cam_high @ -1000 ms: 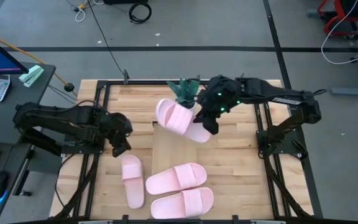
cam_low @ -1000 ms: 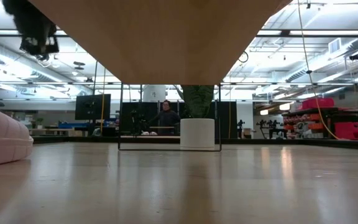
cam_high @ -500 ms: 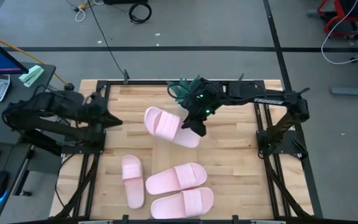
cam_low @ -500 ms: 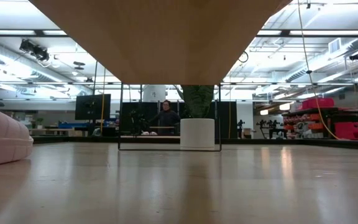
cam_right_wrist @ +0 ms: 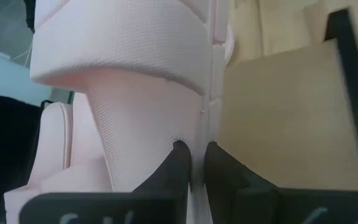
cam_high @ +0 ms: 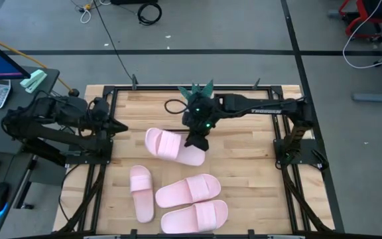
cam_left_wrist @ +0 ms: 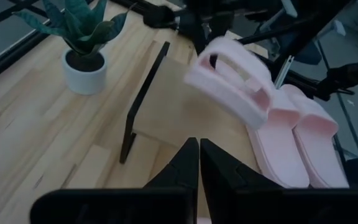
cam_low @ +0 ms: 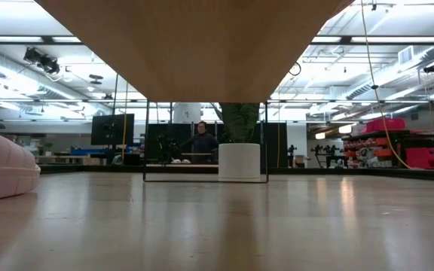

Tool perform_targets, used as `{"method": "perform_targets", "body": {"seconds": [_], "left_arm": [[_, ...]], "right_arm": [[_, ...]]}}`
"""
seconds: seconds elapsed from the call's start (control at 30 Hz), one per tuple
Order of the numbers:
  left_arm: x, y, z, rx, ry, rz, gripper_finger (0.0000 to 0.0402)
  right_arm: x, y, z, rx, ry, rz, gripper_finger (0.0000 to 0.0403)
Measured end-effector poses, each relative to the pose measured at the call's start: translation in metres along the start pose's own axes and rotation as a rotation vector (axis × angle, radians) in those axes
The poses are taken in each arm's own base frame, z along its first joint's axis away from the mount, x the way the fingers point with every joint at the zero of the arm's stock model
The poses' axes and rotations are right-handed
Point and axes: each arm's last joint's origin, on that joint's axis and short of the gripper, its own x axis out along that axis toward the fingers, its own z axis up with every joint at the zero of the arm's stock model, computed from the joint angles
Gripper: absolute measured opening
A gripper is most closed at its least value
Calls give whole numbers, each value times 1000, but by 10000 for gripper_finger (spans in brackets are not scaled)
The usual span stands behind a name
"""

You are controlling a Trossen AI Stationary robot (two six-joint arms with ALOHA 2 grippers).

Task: Pick and place slides into the shelf
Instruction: Put the right pink slide on the shelf

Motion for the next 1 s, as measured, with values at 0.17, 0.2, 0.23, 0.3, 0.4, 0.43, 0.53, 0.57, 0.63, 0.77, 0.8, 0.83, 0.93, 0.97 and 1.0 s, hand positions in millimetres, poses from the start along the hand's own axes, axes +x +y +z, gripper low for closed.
{"method": "perform_targets", "body": {"seconds": [0.17, 0.2, 0.23, 0.3, 0.4, 0.43, 0.53, 0.57, 0.63, 0.77, 0.8, 0.83, 0.93, 0.97, 1.0], "left_arm": [[0, 0, 0, 9, -1, -1, 24], [0, 0, 0, 10, -2, -1, 26], [0, 0, 0, 10, -2, -1, 28], [0, 0, 0, 10, -1, 0, 30], [0, 0, 0, 10, -1, 0, 31], [0, 0, 0, 11, -1, 0, 31], [0, 0, 0, 11, -1, 0, 29], [0, 0, 0, 14, -1, 0, 28], [0, 0, 0, 21, -1, 0, 26], [0, 0, 0, 21, -2, 4, 24], [0, 0, 0, 21, -3, 6, 25], [0, 0, 0, 21, -3, 6, 27], [0, 0, 0, 21, -3, 7, 31], [0, 0, 0, 21, -3, 7, 33], [0, 0, 0, 21, -3, 7, 33]], "right_arm": [[19, -3, -5, -2, 60, 40, 37], [23, -2, -6, -1, 73, 47, 38], [26, -2, -7, 0, 85, 54, 39], [35, -2, -10, 0, 112, 64, 40], [44, -1, -14, 0, 137, 64, 39], [46, -1, -14, -1, 141, 66, 38], [49, 2, -16, -7, 153, 66, 38], [49, 2, -16, -6, 156, 66, 39], [48, 2, -17, -6, 161, 65, 41], [48, 1, -18, 1, 171, 71, 40], [48, 2, -18, 3, 176, 81, 40], [49, 3, -18, 5, 180, 89, 40], [50, 5, -20, 8, 194, 95, 41], [50, 6, -22, 11, 203, 95, 42], [51, 7, -23, 13, 212, 96, 42]]}}
